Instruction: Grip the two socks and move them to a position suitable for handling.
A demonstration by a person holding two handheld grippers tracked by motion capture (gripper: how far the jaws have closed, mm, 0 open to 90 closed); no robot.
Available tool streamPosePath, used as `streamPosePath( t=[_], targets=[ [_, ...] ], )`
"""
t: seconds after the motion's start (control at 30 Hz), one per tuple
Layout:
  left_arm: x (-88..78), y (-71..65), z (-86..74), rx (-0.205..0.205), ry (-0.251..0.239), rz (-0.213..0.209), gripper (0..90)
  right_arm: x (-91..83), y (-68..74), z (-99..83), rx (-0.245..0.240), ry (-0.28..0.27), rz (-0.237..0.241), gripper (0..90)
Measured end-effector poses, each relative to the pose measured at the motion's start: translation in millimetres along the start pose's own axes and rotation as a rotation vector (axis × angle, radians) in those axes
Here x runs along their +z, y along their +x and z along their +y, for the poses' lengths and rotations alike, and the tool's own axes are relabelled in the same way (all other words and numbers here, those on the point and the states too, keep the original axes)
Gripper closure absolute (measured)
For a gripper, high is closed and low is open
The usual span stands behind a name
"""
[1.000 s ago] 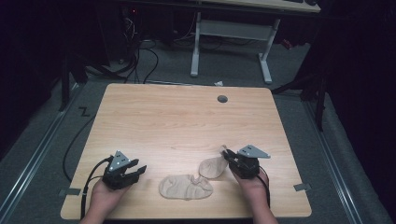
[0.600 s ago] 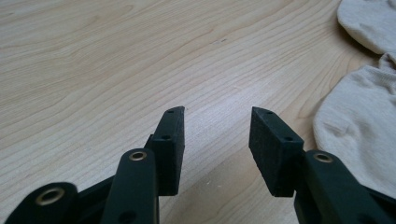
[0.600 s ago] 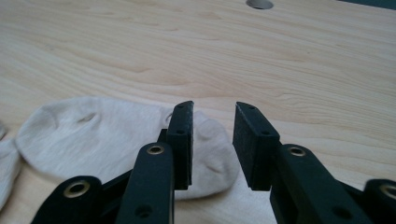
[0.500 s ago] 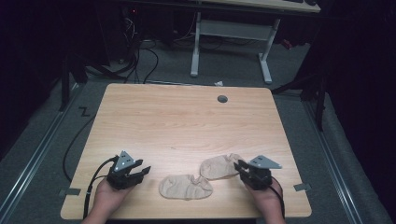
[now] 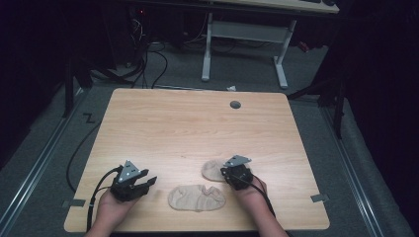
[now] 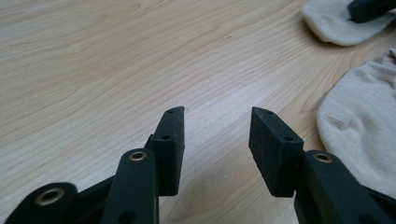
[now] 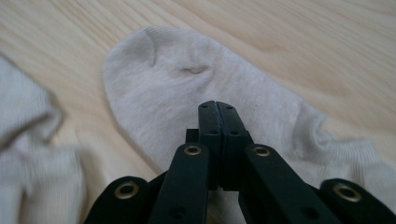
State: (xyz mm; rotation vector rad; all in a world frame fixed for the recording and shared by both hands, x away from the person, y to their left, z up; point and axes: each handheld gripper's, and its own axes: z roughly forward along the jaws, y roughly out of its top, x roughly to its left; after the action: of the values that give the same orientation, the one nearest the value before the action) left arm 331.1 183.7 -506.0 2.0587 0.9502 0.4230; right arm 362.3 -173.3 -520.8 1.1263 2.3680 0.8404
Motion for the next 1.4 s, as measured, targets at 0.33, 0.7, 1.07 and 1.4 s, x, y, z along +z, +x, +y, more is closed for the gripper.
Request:
streamPosePath(
  t=[0.33, 0.7, 1.07, 1.4],
  targets=[
    [0.5, -0.3, -2.5, -0.001, 0.011, -0.003, 56.0, 22.1, 25.3, 43.9, -0.077, -0.048, 0.062, 87.0],
    [17.4, -12.7, 4.4, 0.009, 0.026, -0.016, 54.5, -22.7, -30.6, -10.8, 0.082, -0.094, -0.014, 87.1],
    [72.9, -33.4, 48.4, -0.003, 0.003, -0.037, 49.0, -11.7, -42.3, -10.2, 0.209, -0.123, 0.028, 64.5],
    [110.9, -33.7, 56.3, -0.050, 0.086, -0.031, 65.7, -1.5, -40.2, -15.9, 0.220, -0.067, 0.005, 63.6]
  ],
)
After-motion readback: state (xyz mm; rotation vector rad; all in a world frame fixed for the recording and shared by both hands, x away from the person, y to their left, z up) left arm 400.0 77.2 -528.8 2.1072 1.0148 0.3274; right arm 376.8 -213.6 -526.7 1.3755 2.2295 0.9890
